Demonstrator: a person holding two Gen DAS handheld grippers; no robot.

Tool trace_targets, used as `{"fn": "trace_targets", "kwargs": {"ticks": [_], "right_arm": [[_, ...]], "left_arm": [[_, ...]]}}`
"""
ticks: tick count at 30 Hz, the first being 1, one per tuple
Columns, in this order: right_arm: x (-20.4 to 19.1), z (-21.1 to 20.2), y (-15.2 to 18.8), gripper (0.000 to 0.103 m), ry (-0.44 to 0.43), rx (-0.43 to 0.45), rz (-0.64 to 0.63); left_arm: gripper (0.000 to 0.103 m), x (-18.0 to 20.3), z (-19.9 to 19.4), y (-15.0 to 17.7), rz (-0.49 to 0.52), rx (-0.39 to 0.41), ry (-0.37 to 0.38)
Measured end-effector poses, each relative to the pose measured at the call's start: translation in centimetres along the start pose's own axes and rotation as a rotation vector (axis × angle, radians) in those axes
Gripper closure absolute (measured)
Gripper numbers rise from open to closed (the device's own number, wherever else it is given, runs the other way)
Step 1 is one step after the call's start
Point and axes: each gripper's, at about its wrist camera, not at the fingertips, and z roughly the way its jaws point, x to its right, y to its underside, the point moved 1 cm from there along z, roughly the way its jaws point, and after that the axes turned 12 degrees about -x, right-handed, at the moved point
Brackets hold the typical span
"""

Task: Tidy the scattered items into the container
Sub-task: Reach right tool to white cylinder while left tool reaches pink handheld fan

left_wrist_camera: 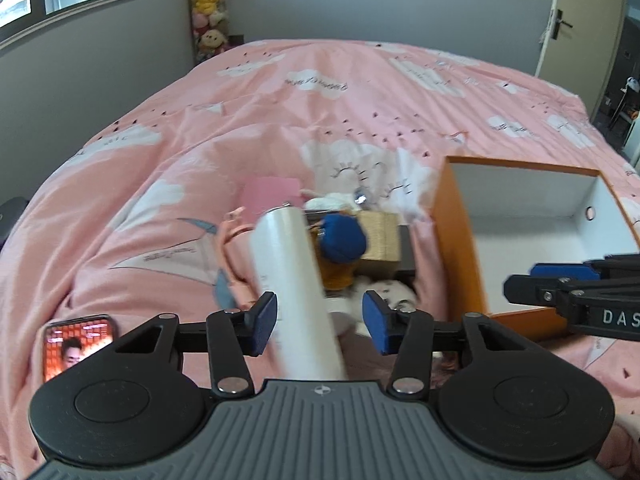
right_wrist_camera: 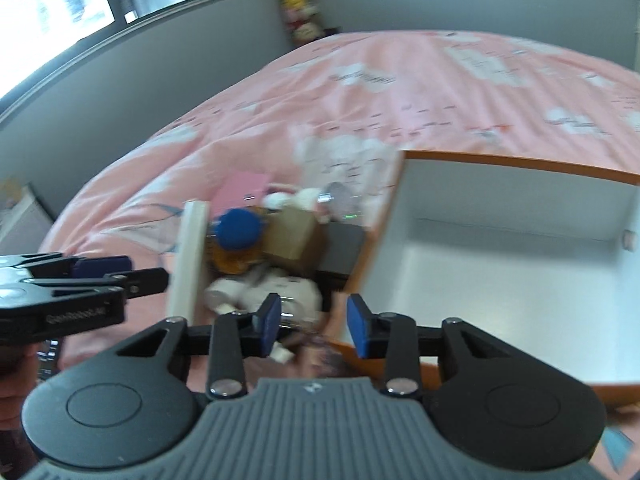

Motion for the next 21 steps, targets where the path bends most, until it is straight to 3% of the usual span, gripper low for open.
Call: {"fn": "trace_targets", "kwargs": {"ticks": [6, 13, 21], "right_arm": [[-3.3, 3.8, -2.1, 0.063, -0.121, -0.090, -0.074], [-6.3, 7.6, -4.4, 0.062, -0.184, -0.159, -0.138], [-6.8, 11.2, -6.4, 0.062, -0.227, -0.225, -0.109]], "left_arm": [[0.065, -2.3, 1.9, -0.2, -0.037, -0.079, -0.036], [0.065, -4.1, 3.6, -0.8, -0.066, -0.119, -0.053], [0.066, -5.9, 4.8, -1.0, -0.099, -0.153, -0.067]]}}
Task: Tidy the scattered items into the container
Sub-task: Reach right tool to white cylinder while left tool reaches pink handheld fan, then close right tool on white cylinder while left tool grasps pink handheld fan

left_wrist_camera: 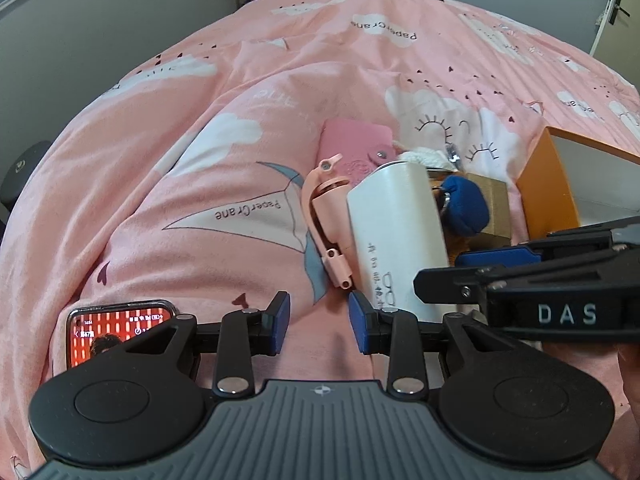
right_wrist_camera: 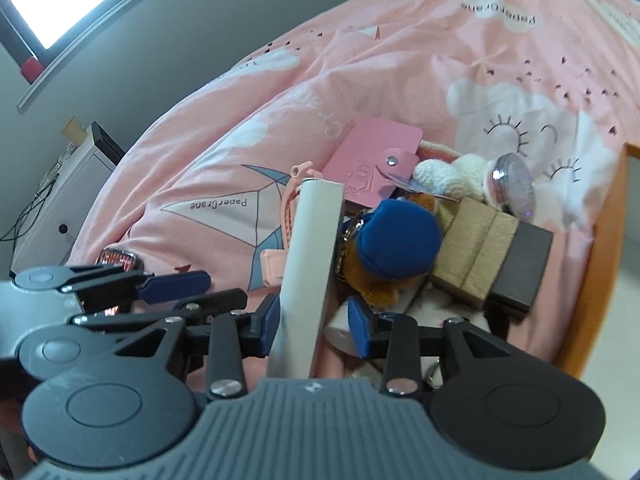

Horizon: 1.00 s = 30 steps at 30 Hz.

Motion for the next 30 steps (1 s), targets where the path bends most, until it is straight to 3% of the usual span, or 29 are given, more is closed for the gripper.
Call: {"fn": "trace_targets", "kwargs": {"ticks": [4, 9, 16, 23, 30], "right_arm": [[-0.1, 1.0, -0.8, 0.063, -0.016, -0.017, 0.004], [0.1, 2.5, -1.8, 0.064, -0.024, -0.038, 0.031], [0.3, 3.3, -2.0, 0.071, -0.038, -0.051, 0.047], [0.0, -0.3, -0.7, 0.072, -0.003, 0.004, 0.004], [1.6, -4.8, 1.1, 0.071, 0.066, 0.064, 0.017]], "left_arm": [[0.069, -0.6, 0.6, -0.2, -0.017, -0.011, -0.012], [0.081, -0.9, 1.0, -0.6, -0.023, -0.009, -0.011], [0.083, -1.3, 1.0, -0.9, -0.032, -0.008, 0.037], [0.064, -1.1, 1.2, -1.5, -0.030, -0.013, 0.081], [0.060, -0.2, 2.6, -2.7, -0.033, -0.041, 0.099]]}}
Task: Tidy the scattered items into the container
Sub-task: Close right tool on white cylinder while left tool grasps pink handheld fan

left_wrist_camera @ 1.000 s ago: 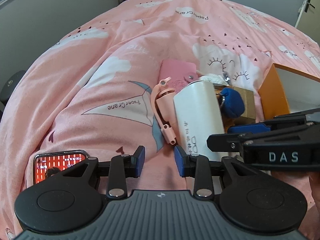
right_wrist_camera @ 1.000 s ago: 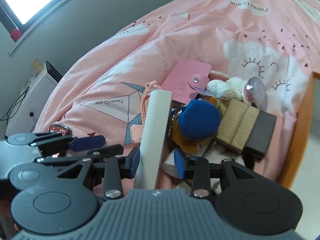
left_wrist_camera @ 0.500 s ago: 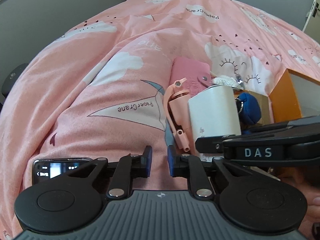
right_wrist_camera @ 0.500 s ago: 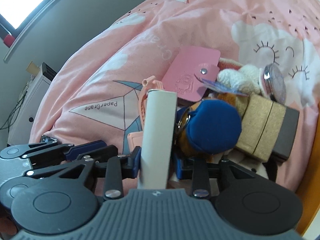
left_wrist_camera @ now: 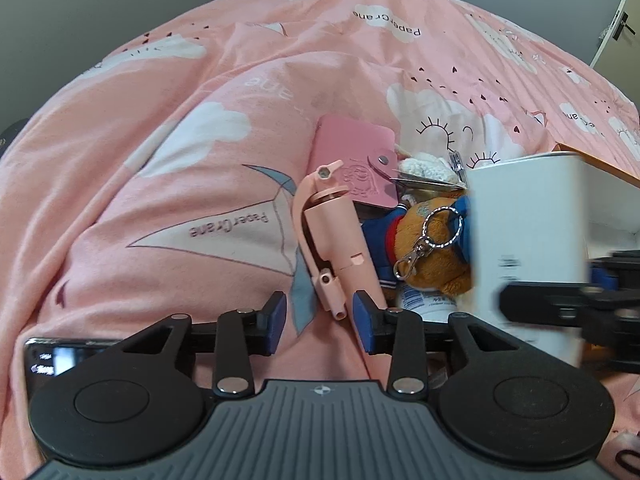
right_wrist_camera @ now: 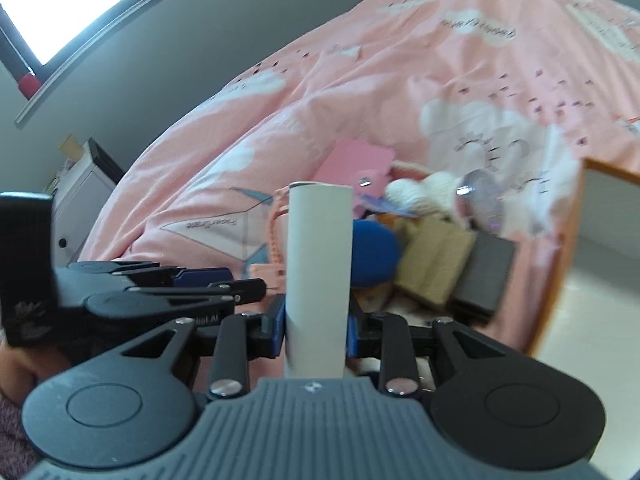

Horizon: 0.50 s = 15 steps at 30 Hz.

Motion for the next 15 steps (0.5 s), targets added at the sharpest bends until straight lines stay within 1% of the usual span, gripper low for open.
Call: {"fn": "trace_targets", "kwargs": {"ticks": [2, 4, 6, 8, 10, 15], "right_arm": [[0.7, -0.7, 0.4, 0.071, 0.039, 0.014, 0.011], [1.5, -1.1, 0.7, 0.071, 0.053, 0.019, 0.032], [2.2, -1.1, 1.0, 0.071, 0.052, 0.020, 0.057], [2.7, -1.1, 1.1, 0.071, 0.046, 0.024, 0.072], [2.9, -1.0, 1.2, 0.071, 0.040, 0.028, 0.081], [3.3, -1.0, 1.3, 0.071, 0.035, 0.035, 0.102]], "left_arm": [[0.061, 0.1, 0.7, -0.3, -0.005, -0.011, 0.006], [0.065, 0.3, 1.3, -0.6, -0.015, -0.014, -0.001], [0.074, 0.3, 2.0, -1.0, -0.035, -0.019, -0.011], [0.079, 0.2, 2.3, -1.1, -0.052, -0.019, -0.014], [0.081, 0.0, 2.6, -1.3, -0.069, -0.027, -0.007], [0.082, 0.2, 3.3, -1.3, -0.077, -0.031, -0.026]]}}
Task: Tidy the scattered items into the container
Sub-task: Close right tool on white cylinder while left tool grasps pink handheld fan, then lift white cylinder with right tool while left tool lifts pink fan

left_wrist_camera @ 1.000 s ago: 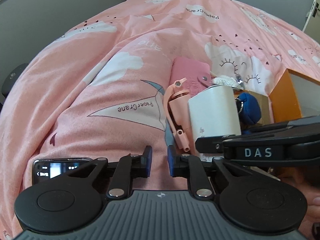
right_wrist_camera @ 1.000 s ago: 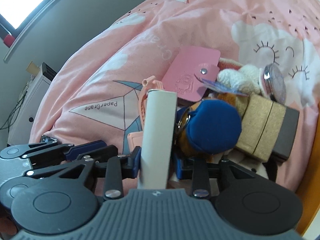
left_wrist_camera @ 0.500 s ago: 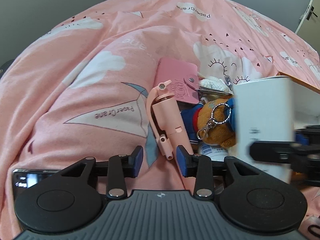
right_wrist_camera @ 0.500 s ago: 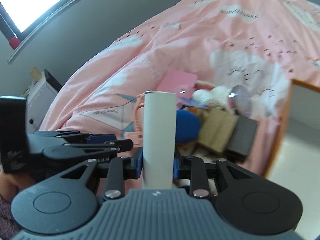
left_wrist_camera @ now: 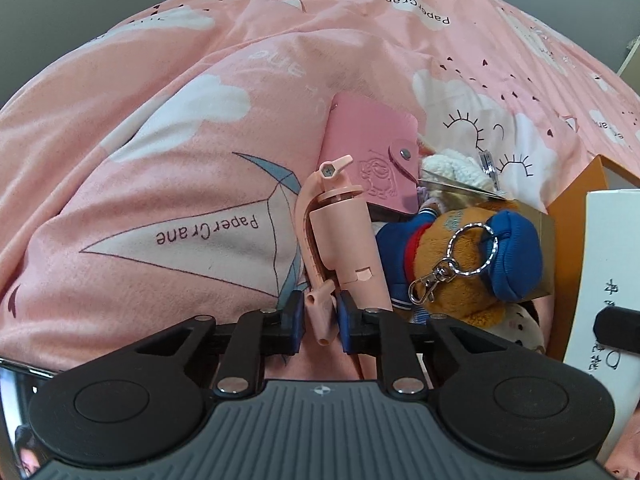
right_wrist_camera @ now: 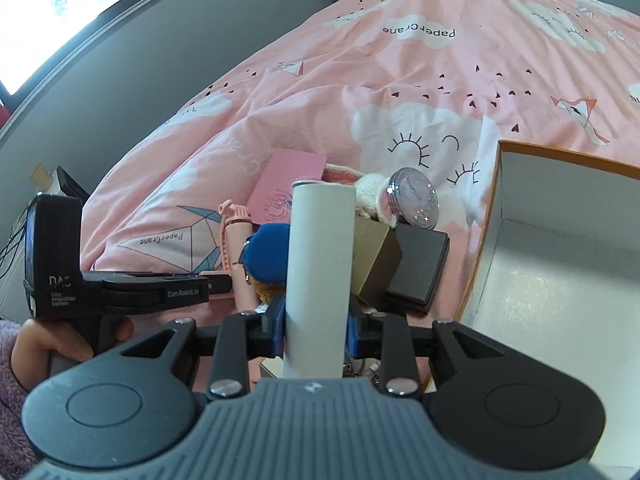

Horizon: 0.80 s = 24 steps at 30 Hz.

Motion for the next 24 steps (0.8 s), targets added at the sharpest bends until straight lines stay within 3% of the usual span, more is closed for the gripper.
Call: {"fn": "trace_targets", "kwargs": {"ticks": [5, 8, 13, 16, 24], "right_arm": [[0.5, -0.3, 0.3, 0.071, 0.020, 0.014, 0.016], [0.8, -0.4, 0.5, 0.071, 0.024, 0.020, 0.025], [1.2, -0.4, 0.6, 0.071, 0.024, 0.026, 0.036], [1.3, -0.5, 0.7, 0.071, 0.031, 0.031, 0.039], [1.9, -1.6, 1.0, 0.072, 0.050, 0.062, 0.059]], "left_arm": [[0.085, -0.3, -0.4, 0.4, -0.008, 0.011, 0.058], [0.078, -0.7, -0.8, 0.8, -0.018, 0.026, 0.117], [0.078, -0.8, -0.5, 0.5, -0.042, 0.060, 0.126], [0.091, -0.7, -0.4, 0.5, -0.035, 0.075, 0.084], [0.093, 0.3, -1.8, 1.3, 0.014, 0.144, 0.046]]}}
